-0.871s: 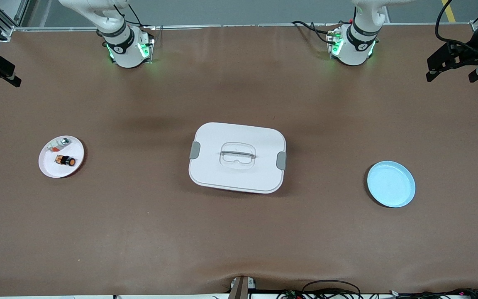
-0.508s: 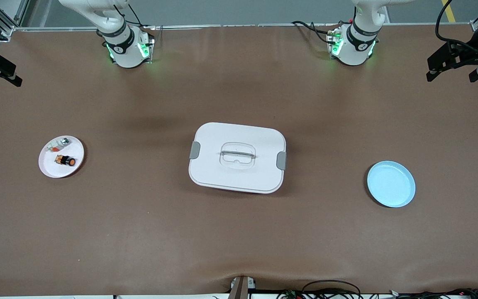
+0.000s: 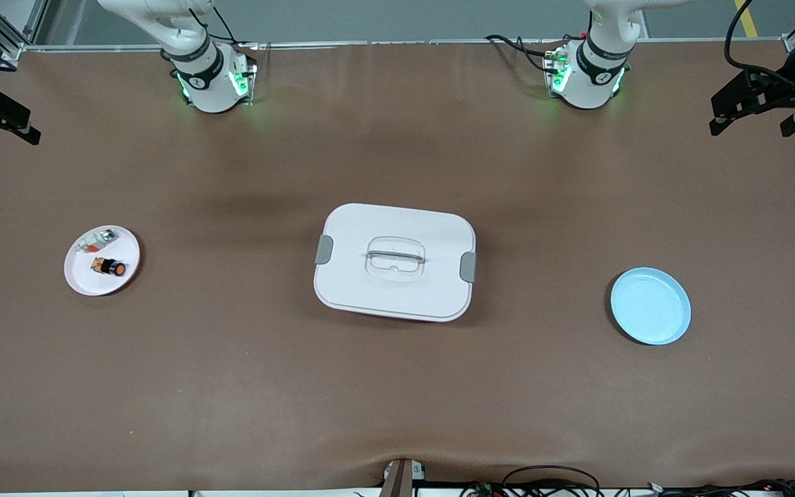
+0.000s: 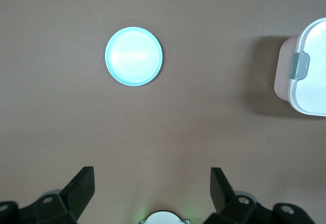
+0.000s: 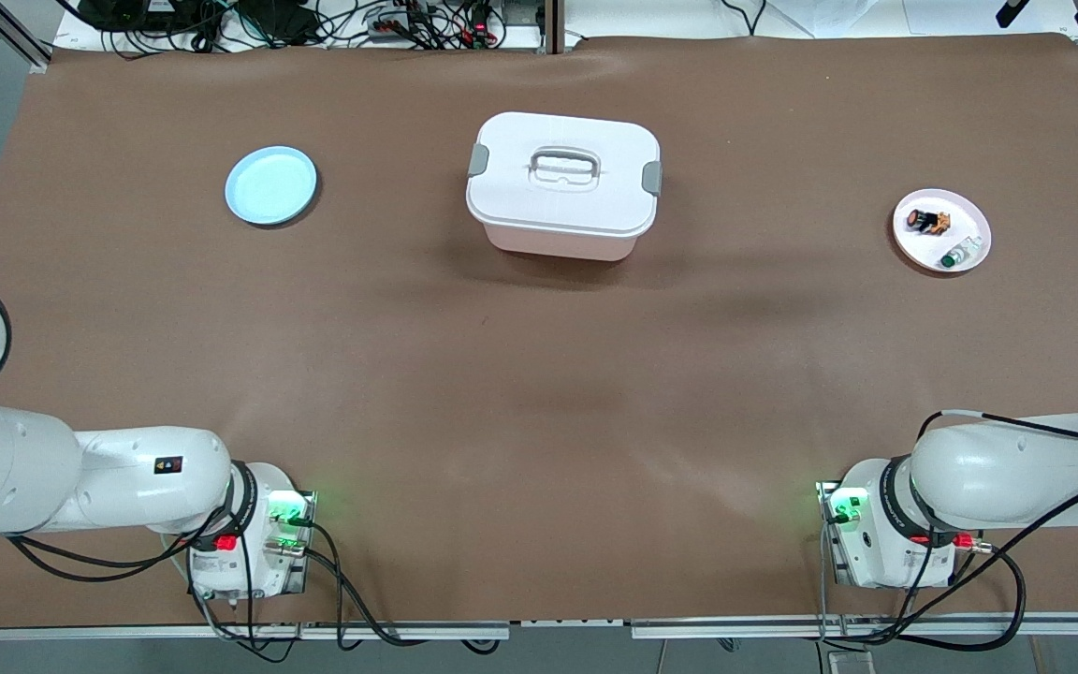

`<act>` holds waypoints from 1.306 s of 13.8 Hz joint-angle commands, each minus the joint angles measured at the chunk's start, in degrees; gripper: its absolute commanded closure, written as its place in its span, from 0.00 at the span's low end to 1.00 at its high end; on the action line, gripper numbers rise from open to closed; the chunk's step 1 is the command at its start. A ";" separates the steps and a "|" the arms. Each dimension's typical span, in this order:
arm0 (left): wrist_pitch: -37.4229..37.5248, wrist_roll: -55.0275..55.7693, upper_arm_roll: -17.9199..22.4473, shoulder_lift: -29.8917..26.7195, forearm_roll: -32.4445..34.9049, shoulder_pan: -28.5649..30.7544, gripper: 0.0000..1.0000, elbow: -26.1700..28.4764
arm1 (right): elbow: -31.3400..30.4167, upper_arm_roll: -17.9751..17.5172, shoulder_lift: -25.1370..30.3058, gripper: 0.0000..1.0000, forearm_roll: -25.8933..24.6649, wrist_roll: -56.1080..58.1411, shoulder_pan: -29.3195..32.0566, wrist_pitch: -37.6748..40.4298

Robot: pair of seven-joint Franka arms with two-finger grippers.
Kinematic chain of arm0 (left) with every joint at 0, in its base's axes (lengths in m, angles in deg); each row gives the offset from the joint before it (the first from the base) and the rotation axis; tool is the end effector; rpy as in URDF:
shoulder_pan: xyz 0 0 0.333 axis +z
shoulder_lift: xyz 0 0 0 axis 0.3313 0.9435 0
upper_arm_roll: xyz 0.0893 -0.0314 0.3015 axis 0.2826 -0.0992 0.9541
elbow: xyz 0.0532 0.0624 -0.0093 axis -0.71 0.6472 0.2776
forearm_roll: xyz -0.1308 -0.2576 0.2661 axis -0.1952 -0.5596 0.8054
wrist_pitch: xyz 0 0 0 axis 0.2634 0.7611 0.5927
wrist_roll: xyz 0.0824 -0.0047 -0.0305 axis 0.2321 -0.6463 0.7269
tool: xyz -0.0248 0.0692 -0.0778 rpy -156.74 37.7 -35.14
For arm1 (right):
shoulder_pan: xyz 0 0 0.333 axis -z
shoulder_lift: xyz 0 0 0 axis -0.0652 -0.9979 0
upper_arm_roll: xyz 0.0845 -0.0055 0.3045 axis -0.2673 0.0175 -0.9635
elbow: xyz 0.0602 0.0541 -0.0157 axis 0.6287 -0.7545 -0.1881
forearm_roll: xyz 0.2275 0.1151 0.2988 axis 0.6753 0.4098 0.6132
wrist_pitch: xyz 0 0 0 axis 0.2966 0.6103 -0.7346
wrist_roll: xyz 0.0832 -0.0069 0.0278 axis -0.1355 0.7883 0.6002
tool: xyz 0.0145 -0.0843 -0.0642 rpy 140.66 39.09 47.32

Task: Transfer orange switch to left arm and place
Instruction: 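Reach the right gripper toward the switch on the white plate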

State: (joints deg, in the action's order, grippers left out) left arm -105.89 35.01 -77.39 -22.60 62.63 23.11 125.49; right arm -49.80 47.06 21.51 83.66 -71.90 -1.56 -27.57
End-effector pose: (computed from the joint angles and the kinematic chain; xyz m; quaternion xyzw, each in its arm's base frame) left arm 0.5041 -0.0536 0.6914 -0.9995 0.0271 0.0020 0.0133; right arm 0.5027 -0.0389 0.6663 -0.9994 0.0085 0.0274 0.0169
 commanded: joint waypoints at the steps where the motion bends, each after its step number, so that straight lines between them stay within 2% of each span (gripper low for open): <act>1: 1.02 0.48 0.04 -0.36 -0.49 0.02 0.00 -0.57 | 1.11 -0.43 -1.57 0.00 -0.41 0.43 0.81 0.92; 7: 1.02 0.39 0.03 -0.28 -0.40 -0.07 0.00 -0.49 | 1.81 -0.43 -10.44 0.00 0.29 0.42 1.08 1.36; 14: 1.46 0.39 0.03 -0.28 -0.40 -0.07 0.00 -0.22 | 2.95 -0.35 -15.28 0.00 -1.99 0.69 1.43 0.92; 18: 1.46 0.57 -0.05 -0.28 -0.40 -0.25 0.00 -0.31 | 1.30 -0.35 -16.16 0.00 -2.26 1.12 4.67 -0.56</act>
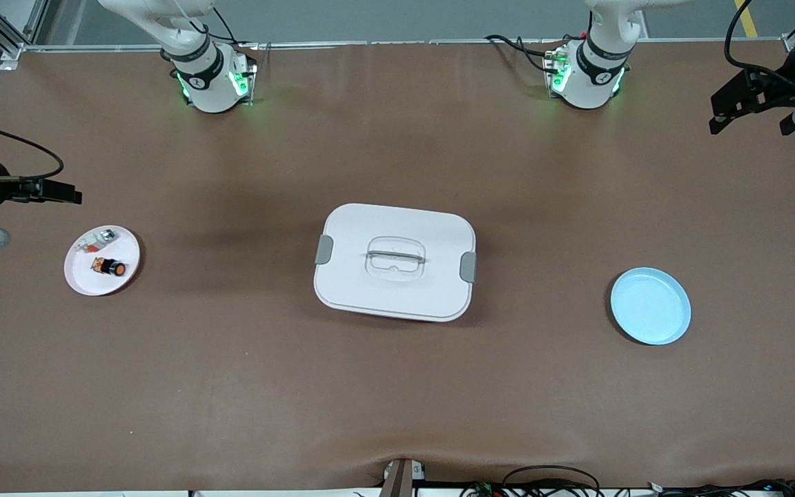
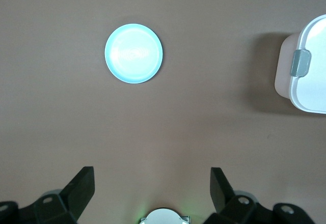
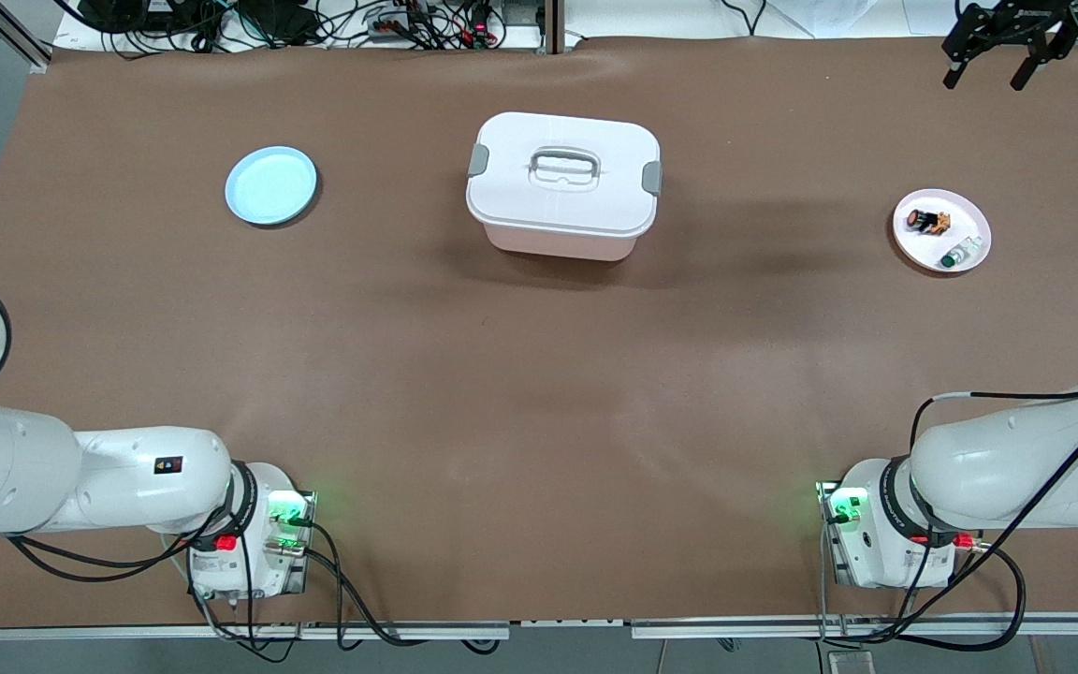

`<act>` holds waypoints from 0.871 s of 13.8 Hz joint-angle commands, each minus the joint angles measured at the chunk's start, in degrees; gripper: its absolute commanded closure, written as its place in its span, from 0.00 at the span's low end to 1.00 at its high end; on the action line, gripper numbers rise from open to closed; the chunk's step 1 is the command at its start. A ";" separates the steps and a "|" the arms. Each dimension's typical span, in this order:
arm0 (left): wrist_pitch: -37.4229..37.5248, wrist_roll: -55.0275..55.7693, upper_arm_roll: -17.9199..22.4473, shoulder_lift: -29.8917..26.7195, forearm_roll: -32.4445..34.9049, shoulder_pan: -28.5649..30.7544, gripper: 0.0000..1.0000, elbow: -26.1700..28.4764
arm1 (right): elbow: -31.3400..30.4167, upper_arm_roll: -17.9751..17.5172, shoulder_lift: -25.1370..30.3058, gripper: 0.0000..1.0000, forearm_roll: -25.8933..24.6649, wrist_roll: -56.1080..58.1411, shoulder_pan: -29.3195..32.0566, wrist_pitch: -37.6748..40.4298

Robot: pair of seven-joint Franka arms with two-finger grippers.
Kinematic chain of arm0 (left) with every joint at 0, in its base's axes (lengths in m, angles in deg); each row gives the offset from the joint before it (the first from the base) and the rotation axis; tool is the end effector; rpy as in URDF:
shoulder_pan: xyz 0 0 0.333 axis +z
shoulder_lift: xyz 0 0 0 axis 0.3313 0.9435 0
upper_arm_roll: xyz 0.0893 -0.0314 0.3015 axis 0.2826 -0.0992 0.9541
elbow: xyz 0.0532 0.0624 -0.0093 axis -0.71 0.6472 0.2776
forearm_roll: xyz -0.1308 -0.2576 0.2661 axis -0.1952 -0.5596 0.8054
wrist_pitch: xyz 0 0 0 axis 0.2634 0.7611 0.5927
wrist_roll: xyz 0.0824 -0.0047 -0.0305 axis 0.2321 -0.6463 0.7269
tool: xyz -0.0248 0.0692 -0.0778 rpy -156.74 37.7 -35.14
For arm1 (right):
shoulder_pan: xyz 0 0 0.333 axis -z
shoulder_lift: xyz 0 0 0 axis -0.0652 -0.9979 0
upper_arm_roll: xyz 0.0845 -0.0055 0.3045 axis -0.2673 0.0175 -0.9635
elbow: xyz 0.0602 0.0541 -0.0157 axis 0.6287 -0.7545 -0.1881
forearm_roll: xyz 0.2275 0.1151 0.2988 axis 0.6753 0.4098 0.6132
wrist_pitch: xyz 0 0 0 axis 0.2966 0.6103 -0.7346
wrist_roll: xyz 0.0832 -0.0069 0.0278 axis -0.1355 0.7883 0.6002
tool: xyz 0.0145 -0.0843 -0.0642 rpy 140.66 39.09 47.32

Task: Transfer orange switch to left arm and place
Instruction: 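Reach the right gripper toward the switch on the white plate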

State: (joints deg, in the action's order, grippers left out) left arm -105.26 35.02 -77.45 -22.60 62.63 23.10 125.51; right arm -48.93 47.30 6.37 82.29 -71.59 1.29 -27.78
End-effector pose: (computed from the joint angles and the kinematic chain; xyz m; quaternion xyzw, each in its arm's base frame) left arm 0.5029 -0.0541 0.6903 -0.9995 0.0276 0.0077 0.0137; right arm 0.5708 -0.0752 0.5301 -0.9880 0.0345 0.1501 0.0122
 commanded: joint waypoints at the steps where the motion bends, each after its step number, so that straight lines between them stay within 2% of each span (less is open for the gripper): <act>1: 0.83 0.56 0.01 -0.28 -0.40 -0.24 0.00 -0.33 | -1.06 -0.58 -0.94 0.00 -1.41 0.82 2.78 -1.49; 6: 1.01 0.47 0.01 -0.28 -0.32 -0.24 0.00 -0.41 | -9.41 -0.67 -0.15 0.00 -1.41 1.25 7.09 -10.10; 12: 1.01 0.47 0.01 -0.28 -0.31 -0.24 0.00 -0.50 | -18.81 -0.67 -0.14 0.00 -1.06 3.89 10.43 -24.50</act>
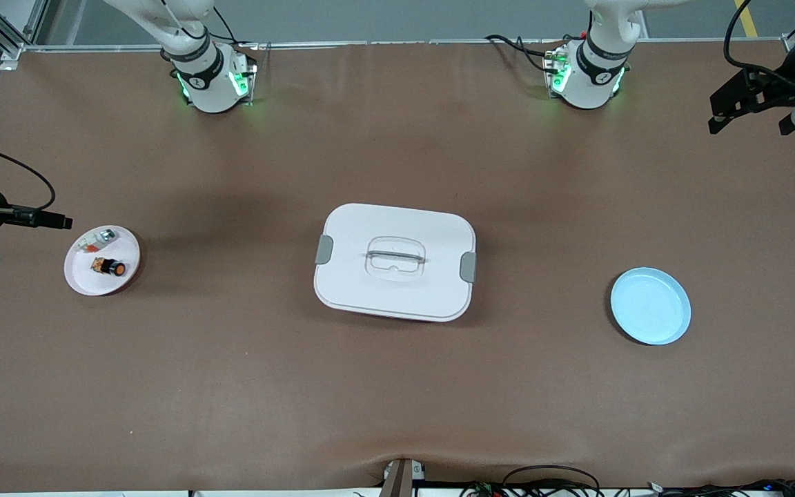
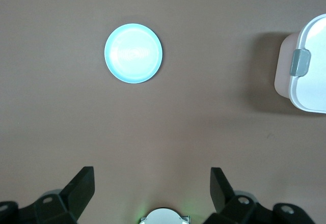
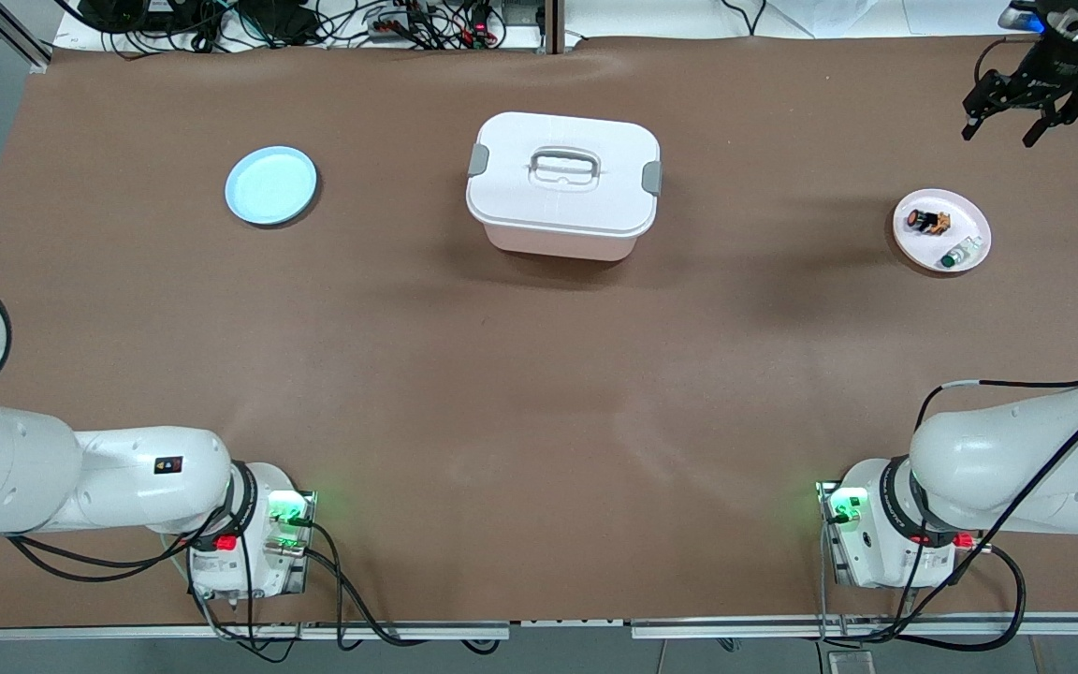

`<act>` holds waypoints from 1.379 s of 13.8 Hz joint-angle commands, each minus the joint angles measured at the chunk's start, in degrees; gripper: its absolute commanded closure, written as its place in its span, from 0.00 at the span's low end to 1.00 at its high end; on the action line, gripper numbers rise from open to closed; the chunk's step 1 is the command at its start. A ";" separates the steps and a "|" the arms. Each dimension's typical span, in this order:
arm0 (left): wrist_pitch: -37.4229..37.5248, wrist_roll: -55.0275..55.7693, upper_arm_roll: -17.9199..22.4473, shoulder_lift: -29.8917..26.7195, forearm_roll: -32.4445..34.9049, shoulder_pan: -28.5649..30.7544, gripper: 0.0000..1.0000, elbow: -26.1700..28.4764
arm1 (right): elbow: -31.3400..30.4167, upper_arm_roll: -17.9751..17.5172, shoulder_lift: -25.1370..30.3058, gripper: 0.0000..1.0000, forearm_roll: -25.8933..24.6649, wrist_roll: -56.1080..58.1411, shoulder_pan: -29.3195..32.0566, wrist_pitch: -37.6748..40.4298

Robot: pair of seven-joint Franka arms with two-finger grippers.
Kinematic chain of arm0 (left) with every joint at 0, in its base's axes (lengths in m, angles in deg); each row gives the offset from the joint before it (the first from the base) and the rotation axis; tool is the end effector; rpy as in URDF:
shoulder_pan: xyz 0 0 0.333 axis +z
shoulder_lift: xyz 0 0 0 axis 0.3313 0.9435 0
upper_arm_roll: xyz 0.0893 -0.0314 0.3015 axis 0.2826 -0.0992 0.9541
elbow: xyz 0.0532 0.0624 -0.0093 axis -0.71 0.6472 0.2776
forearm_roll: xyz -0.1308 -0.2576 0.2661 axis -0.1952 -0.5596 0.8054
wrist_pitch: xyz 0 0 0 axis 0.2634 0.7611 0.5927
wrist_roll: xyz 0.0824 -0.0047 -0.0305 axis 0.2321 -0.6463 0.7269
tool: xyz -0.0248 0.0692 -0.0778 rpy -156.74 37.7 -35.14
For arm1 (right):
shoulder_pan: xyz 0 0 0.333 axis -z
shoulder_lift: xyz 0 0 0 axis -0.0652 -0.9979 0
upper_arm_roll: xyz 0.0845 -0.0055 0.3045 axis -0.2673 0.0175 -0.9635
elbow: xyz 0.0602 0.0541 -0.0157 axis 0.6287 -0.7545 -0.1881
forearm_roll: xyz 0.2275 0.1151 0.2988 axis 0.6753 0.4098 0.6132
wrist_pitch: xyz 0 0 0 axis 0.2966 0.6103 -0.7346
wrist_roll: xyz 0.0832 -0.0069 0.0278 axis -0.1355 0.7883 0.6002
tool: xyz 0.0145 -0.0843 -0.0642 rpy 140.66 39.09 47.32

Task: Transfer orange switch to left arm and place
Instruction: 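Reach the right gripper toward the switch on the white plate, then lower the right gripper and grasp the orange-black switch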

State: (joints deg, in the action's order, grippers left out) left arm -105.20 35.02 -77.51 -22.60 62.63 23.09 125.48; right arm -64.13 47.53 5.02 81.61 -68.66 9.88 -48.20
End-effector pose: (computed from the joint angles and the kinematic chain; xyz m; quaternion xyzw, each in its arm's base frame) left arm 0.5027 -0.0547 0.6904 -0.9995 0.0282 0.0079 0.0138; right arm 0.5587 -0.1654 0.4180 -0.9895 0.0839 0.1165 0.0143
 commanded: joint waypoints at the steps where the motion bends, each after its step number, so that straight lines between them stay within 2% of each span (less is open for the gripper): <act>1: 0.95 0.56 0.07 -0.28 -0.32 -0.23 0.00 -0.39 | -5.28 -0.90 1.11 0.00 -0.39 1.40 2.03 -6.99; 5: 0.95 0.47 0.07 -0.28 -0.32 -0.23 0.00 -0.39 | -9.24 -0.90 0.06 0.00 -0.39 3.51 3.70 -16.66; 9: 0.95 0.56 0.07 -0.28 -0.32 -0.23 0.00 -0.31 | -9.42 -0.90 -3.80 0.00 0.14 3.51 5.19 -21.42; 19: 0.95 0.56 -0.02 -0.02 -0.49 -0.41 0.00 -0.39 | -9.51 -1.08 -10.31 0.00 4.71 3.60 5.28 -27.14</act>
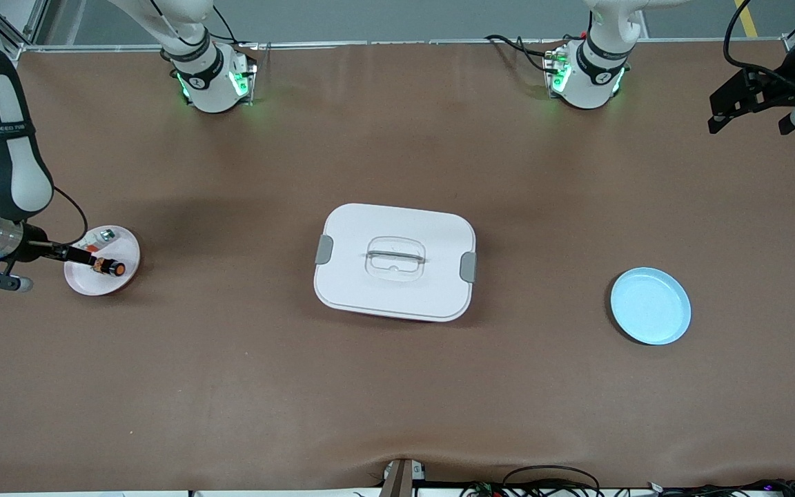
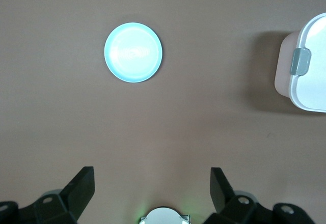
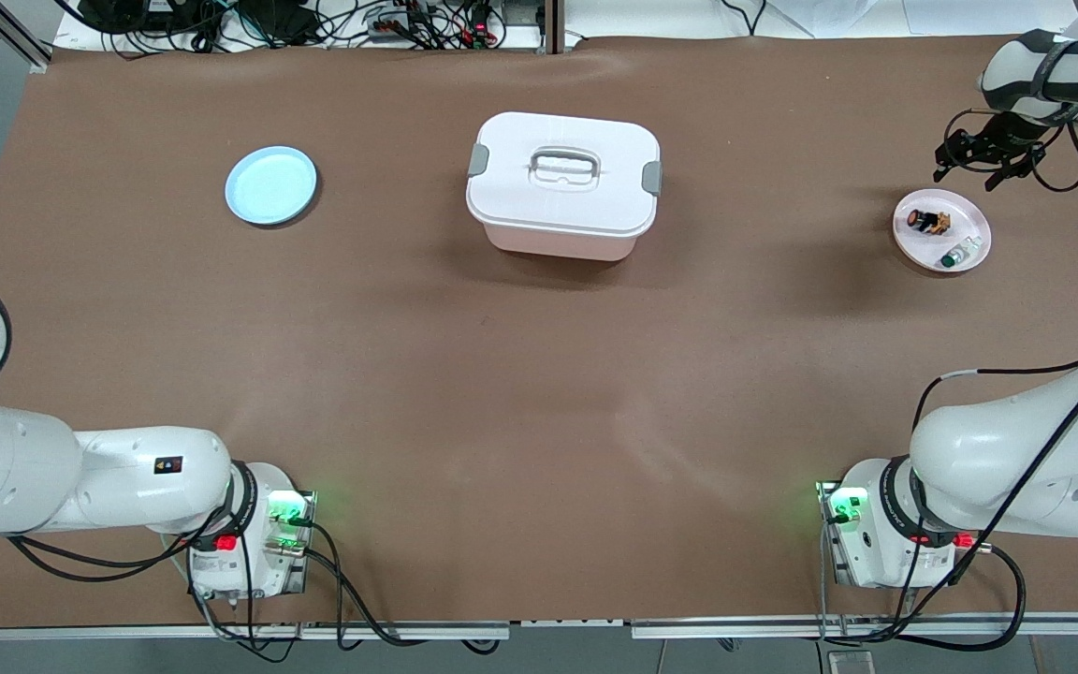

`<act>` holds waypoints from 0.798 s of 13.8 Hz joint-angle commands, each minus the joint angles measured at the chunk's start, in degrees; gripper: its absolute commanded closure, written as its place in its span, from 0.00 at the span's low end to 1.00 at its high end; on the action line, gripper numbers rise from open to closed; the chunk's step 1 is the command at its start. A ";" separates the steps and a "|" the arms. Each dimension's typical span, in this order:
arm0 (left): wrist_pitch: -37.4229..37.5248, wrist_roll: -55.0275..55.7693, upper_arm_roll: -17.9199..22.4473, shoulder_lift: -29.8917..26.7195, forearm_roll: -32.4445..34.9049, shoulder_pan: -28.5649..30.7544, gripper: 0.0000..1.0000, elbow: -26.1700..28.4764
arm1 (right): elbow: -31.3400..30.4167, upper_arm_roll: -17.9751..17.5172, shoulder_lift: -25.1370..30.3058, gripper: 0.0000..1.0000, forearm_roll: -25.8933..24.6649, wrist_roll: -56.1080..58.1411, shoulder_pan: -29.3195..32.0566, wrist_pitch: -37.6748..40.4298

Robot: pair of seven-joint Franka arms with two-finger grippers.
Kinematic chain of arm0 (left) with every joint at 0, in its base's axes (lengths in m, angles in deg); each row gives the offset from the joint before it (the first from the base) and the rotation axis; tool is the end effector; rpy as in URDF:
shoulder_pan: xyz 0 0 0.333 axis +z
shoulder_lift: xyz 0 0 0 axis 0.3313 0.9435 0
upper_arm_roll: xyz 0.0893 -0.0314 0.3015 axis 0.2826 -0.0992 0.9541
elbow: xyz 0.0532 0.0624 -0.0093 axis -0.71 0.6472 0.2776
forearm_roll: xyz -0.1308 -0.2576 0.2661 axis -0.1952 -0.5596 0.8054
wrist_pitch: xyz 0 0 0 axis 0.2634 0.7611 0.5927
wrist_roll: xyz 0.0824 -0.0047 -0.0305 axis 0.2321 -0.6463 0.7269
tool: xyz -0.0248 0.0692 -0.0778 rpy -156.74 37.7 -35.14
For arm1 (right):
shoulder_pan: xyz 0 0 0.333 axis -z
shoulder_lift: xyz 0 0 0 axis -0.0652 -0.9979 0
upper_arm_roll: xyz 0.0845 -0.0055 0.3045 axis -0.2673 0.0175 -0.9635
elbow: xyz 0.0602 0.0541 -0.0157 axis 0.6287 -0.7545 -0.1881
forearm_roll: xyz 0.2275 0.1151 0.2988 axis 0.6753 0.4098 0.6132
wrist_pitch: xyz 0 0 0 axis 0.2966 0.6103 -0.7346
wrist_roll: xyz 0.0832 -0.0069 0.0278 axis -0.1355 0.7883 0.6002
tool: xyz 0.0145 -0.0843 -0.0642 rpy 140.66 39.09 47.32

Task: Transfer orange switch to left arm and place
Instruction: 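Lower the right gripper and grasp the orange-black switch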

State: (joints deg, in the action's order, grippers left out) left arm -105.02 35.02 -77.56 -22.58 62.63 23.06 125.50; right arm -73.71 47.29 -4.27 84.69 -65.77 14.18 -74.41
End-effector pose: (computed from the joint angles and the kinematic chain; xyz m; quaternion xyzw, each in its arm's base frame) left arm 0.5024 -0.0554 0.6898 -0.9994 0.0289 0.0099 0.0140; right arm 0.5583 -0.2074 0.2813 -0.9926 0.1091 0.0490 0.0221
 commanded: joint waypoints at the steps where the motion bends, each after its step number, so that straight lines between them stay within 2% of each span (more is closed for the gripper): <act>1: 0.76 0.56 -0.14 -0.03 -0.49 -0.28 0.00 -0.40 | -0.03 -0.93 -1.63 0.00 1.98 0.80 0.98 -1.28; 4: 0.76 0.56 -0.23 -0.03 -0.49 -0.20 0.00 -0.32 | -3.36 -0.93 -1.81 0.00 2.33 1.41 0.63 -7.24; 8: 0.76 0.47 -0.23 -0.12 -0.49 -0.11 0.00 -0.32 | -3.98 -0.93 -2.69 0.00 2.33 1.85 0.54 -10.50; 11: 0.76 0.38 -0.23 -0.03 -0.49 -0.11 0.00 -0.23 | -7.14 -0.93 -2.60 0.00 2.25 2.12 0.45 -15.86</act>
State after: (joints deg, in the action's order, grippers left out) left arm -105.01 35.02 -77.72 -22.56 62.63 23.03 125.53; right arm -78.55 46.82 -7.35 85.67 -65.00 14.18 -87.23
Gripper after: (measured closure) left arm 0.000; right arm 0.000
